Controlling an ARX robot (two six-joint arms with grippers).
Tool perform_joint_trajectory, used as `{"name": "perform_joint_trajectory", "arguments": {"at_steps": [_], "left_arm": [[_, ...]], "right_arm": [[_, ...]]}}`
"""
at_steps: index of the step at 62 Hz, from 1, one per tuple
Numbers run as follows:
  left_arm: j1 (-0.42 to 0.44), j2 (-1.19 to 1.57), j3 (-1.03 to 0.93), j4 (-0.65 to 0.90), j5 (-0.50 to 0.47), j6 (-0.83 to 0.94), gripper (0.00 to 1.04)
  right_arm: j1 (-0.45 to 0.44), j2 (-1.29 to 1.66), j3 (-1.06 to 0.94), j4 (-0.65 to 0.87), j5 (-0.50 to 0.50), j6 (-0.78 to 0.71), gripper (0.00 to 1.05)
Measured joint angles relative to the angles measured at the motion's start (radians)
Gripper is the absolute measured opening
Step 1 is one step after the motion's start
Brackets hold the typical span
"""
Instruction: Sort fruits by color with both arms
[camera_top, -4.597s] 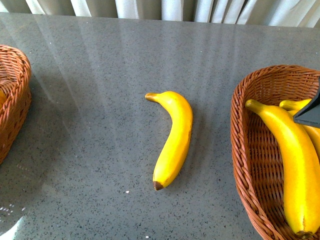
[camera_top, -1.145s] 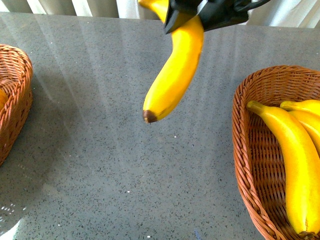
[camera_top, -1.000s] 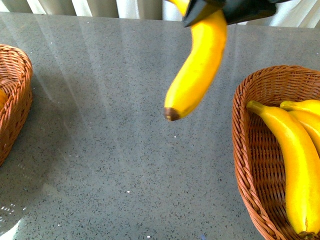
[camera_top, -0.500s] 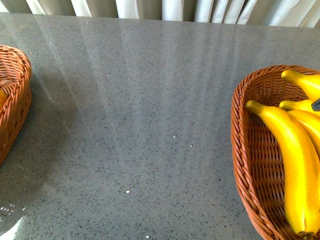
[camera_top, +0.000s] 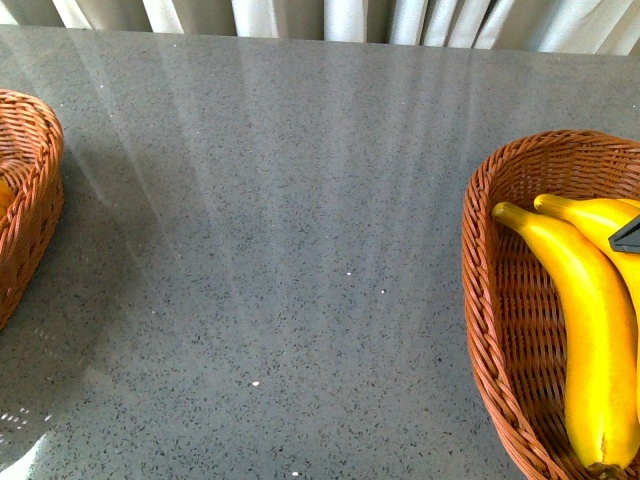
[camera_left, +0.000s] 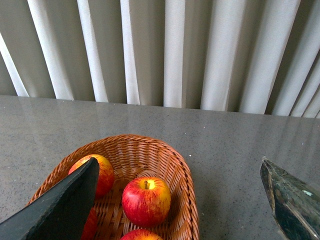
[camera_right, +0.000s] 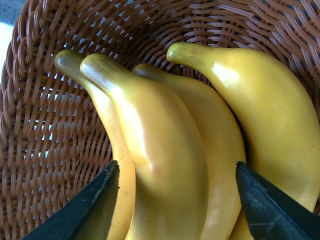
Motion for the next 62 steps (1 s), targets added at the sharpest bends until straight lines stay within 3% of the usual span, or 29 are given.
{"name": "perform_joint_trajectory", "arguments": {"at_steps": [11, 28, 46, 50, 53, 54, 60, 62], "left_arm": [[0.0, 0.0, 0.0, 0.0, 0.0, 0.0, 0.96], [0.0, 0.0, 0.0, 0.0, 0.0, 0.0, 0.96], [0.0, 0.0, 0.0, 0.0, 0.0, 0.0, 0.96], [0.0, 0.0, 0.0, 0.0, 0.0, 0.0, 0.96], [0.0, 0.0, 0.0, 0.0, 0.0, 0.0, 0.96], [0.0, 0.0, 0.0, 0.0, 0.0, 0.0, 0.96], [0.0, 0.0, 0.0, 0.0, 0.0, 0.0, 0.96], [0.0, 0.0, 0.0, 0.0, 0.0, 0.0, 0.96]], "right_arm": [[-0.014, -0.036, -0.022, 0.003, -0.053, -0.004, 0.97], [-0.075, -0.316, -0.126, 0.065, -0.237, 0.011, 0.96], [-0.084, -0.372, -0.153, 0.074, -0.244, 0.033, 0.95], [-0.031, -0.389, -0.28, 0.41, -0.004, 0.077, 0.85], [-0.009, -0.4, -0.379, 0.632, 0.117, 0.09, 0.78], [0.002, -0.406, -0.447, 0.79, 0.172, 0.096, 0.73], [0.008, -0.465, -0.576, 1.158, 0.24, 0.113, 0.54], [0.009, -0.51, -0.59, 1.196, 0.243, 0.117, 0.45]]}}
